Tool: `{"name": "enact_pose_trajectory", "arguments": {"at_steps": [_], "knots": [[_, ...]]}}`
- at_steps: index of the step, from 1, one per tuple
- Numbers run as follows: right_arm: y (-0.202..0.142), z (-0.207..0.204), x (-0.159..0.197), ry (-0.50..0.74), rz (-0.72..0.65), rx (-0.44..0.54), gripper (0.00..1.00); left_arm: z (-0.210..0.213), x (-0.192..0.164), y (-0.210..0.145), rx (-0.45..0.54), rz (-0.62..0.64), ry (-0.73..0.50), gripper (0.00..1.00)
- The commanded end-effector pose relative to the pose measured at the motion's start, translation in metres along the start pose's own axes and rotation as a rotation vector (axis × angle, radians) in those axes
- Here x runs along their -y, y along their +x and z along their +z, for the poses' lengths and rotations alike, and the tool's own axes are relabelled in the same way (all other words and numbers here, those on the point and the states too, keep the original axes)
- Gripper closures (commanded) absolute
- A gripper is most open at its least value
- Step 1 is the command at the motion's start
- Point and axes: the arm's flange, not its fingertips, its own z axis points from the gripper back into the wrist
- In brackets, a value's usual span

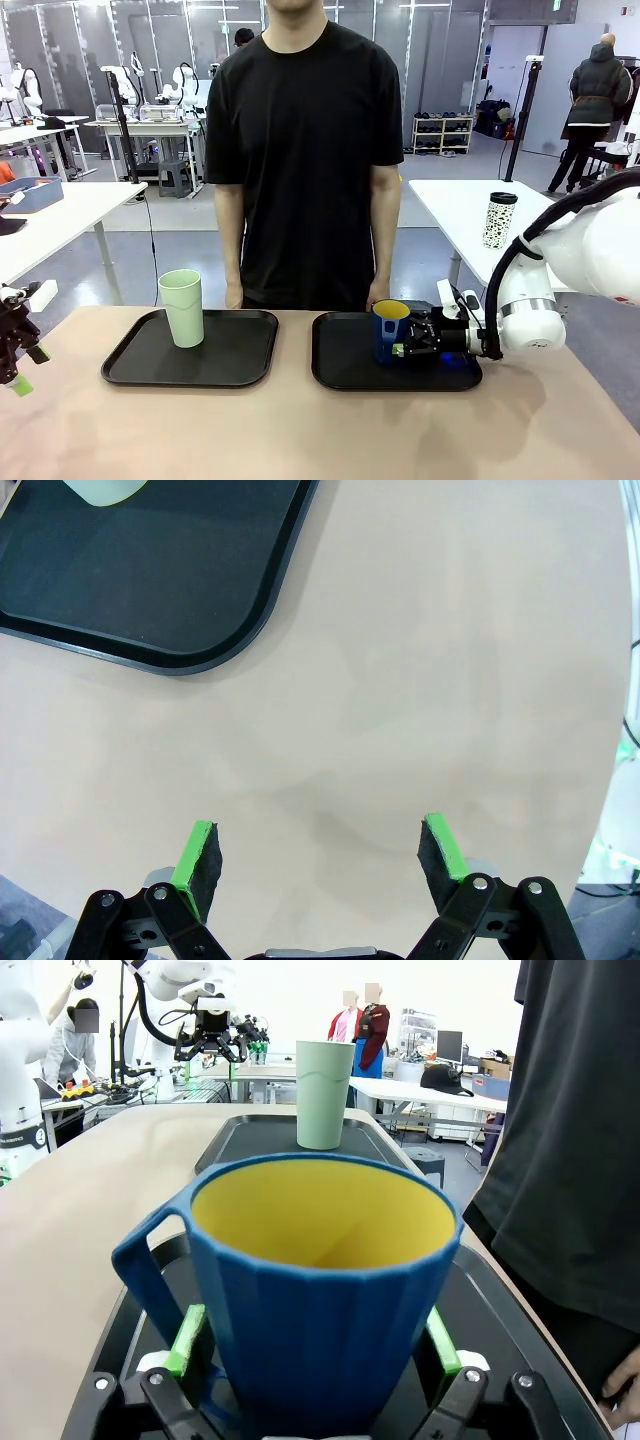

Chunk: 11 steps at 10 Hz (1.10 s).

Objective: Sort and store the cups by type.
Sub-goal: Pick up the Handle plastic cup and place it into the empty Flat Tray.

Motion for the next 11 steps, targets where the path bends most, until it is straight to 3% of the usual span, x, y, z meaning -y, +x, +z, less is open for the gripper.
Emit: {"name": "enact_pose_trajectory", "arguments": {"at_steps": [1, 7, 11], "knots": [[0.004, 0.007, -0.008, 0.007, -0.016, -0.009, 0.00, 0.001, -0.001, 0.000, 0.014, -0.015, 0.012, 0.00], [0.012, 0.051, -0.024, -0.031, -0.029, -0.026, 0.00, 0.001, -0.001, 0.000, 0.014, -0.015, 0.012, 0.00], [0.046, 0.092, -0.041, -0.129, -0.092, -0.207, 0.00, 0.001, -0.001, 0.000, 0.014, -0.015, 0.012, 0.00]]}}
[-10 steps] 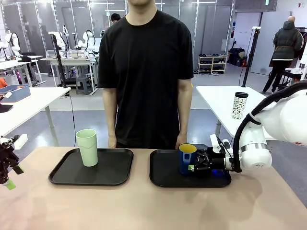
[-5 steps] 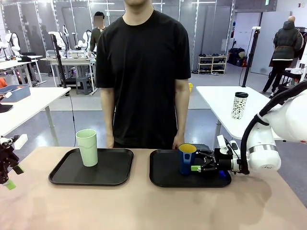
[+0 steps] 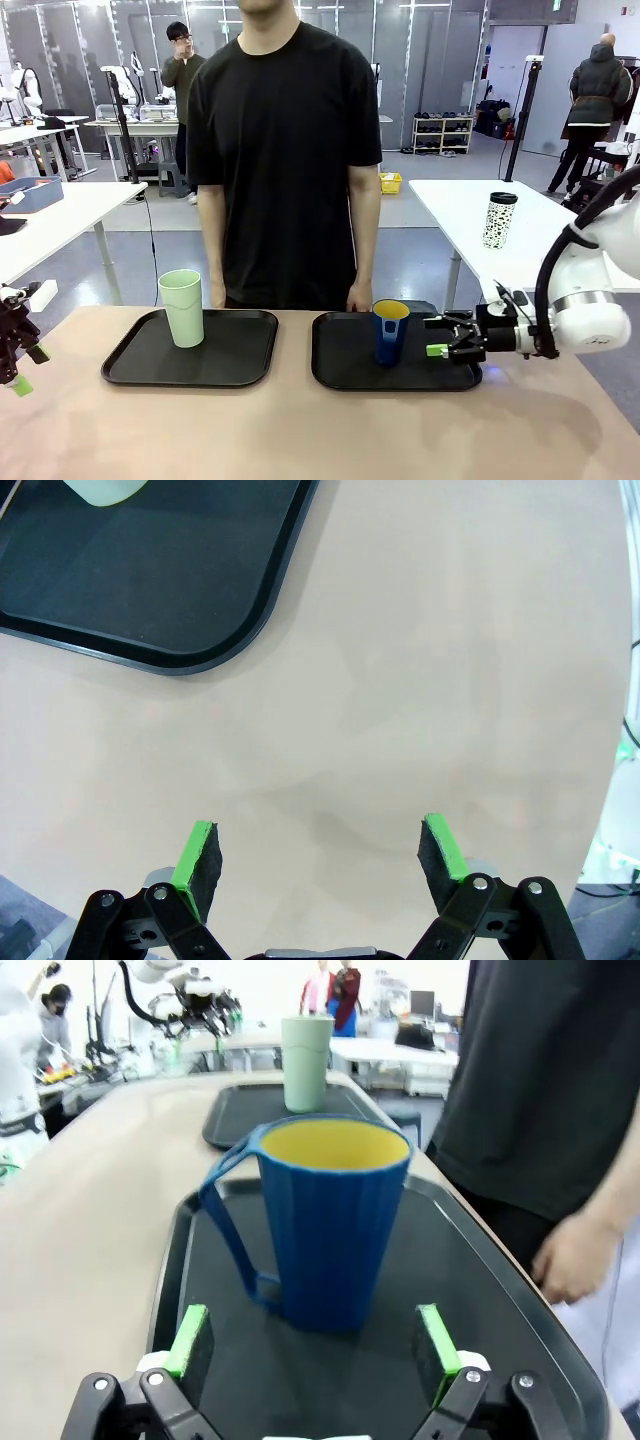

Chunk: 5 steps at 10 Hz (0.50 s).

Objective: Sort and store the cups by type.
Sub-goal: Pick up the Handle plastic cup and place it into the empty Flat Tray.

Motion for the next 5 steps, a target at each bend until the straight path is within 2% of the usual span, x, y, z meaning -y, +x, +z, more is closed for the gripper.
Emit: {"name": "enact_pose_trajectory", "arguments": {"at_steps": [1, 2, 5], "knots": [[0.025, 0.014, -0.017, -0.071, -0.051, -0.165, 0.00, 0.001, -0.001, 0.000, 0.014, -0.015, 0.012, 0.00], [0.036, 0.023, -0.023, -0.126, -0.086, -0.228, 0.00, 0.001, -0.001, 0.000, 0.014, -0.015, 0.012, 0.00], [0.052, 0.035, -0.031, -0.198, -0.098, -0.310, 0.00, 0.001, -0.001, 0.000, 0.014, -0.015, 0.012, 0.00]]}}
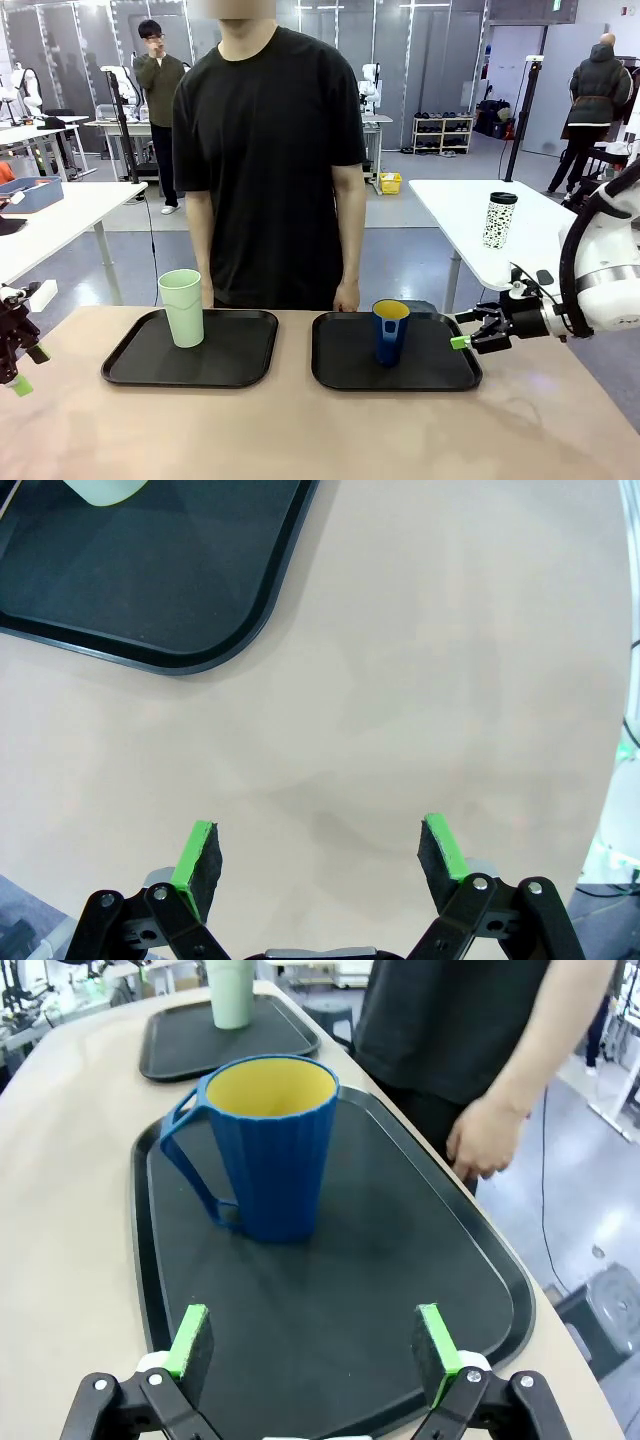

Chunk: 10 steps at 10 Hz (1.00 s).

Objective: Sort and store the cups by type.
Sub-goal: Pick up the Handle plastic cup and place it into the empty Flat Tray.

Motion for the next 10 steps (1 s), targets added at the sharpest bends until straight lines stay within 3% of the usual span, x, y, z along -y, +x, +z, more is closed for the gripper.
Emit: {"name": "enact_pose_trajectory", "arguments": {"at_steps": [1, 2, 10], "knots": [[0.011, -0.004, -0.013, 0.007, -0.016, -0.059, 0.00, 0.001, -0.001, 0.000, 0.013, -0.015, 0.012, 0.00], [0.000, 0.000, 0.000, 0.000, 0.000, 0.000, 0.00, 0.001, -0.001, 0.000, 0.013, -0.015, 0.012, 0.00], [0.000, 0.000, 0.000, 0.000, 0.000, 0.000, 0.00, 0.001, -0.001, 0.000, 0.013, -0.015, 0.012, 0.00]]}}
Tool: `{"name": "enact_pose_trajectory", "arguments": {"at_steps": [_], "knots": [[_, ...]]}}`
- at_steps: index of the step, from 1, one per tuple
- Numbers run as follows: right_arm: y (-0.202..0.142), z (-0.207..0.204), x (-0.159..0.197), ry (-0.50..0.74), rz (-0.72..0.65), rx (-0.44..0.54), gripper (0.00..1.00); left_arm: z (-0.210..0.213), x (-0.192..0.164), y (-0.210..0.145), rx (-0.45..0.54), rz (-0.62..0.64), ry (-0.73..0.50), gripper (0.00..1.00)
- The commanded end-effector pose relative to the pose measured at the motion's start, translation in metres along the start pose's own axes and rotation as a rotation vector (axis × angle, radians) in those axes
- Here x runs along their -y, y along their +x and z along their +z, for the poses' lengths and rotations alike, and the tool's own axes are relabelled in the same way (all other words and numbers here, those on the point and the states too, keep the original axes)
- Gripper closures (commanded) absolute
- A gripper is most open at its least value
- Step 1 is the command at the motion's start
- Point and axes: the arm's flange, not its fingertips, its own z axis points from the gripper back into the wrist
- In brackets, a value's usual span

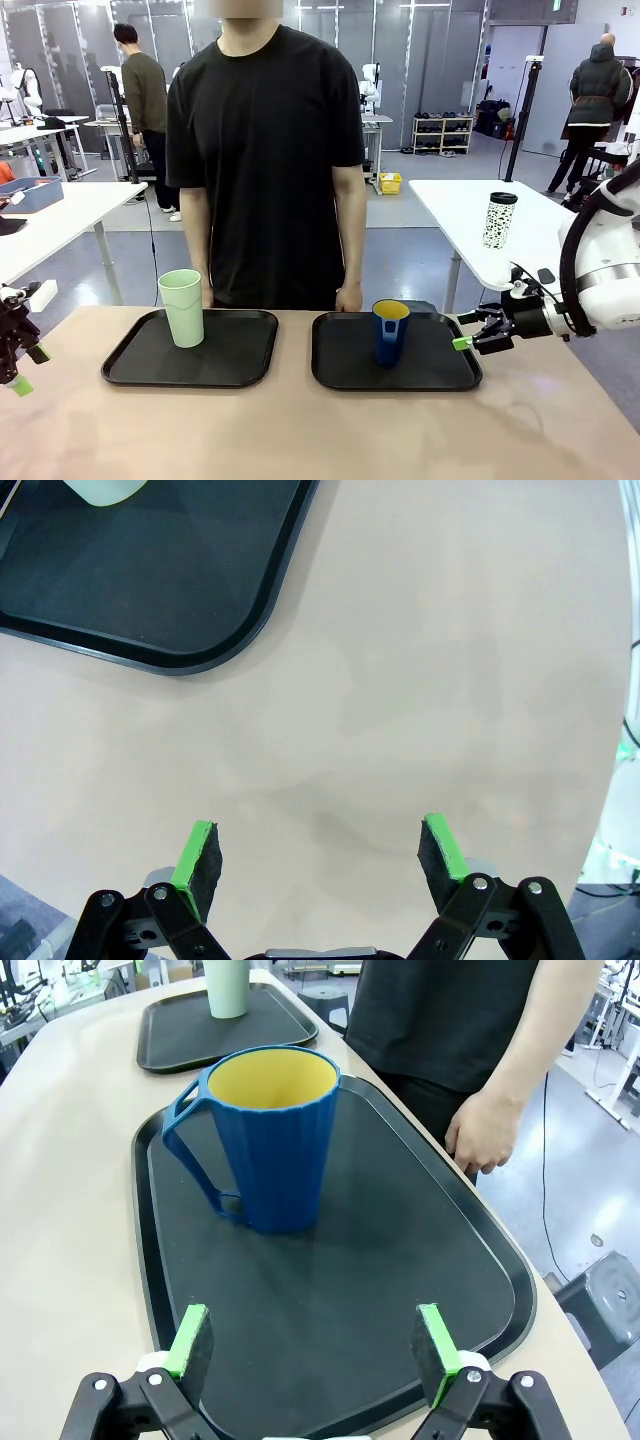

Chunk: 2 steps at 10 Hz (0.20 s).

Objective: Sort and store the cups by type.
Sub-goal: Pick up the Handle plastic cup and place it into the empty Flat Tray.

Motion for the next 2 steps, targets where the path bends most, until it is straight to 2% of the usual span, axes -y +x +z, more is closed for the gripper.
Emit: {"name": "enact_pose_trajectory", "arguments": {"at_steps": [1, 2], "knots": [[0.0001, -0.0020, 0.0027, 0.002, 0.007, 0.015, 0.00, 0.0007, -0.0015, -0.0004, 0.013, -0.015, 0.012, 0.00], [0.0001, -0.0020, 0.0027, 0.002, 0.007, 0.015, 0.00, 0.0007, -0.0015, -0.0004, 0.013, -0.015, 0.012, 0.00]]}}
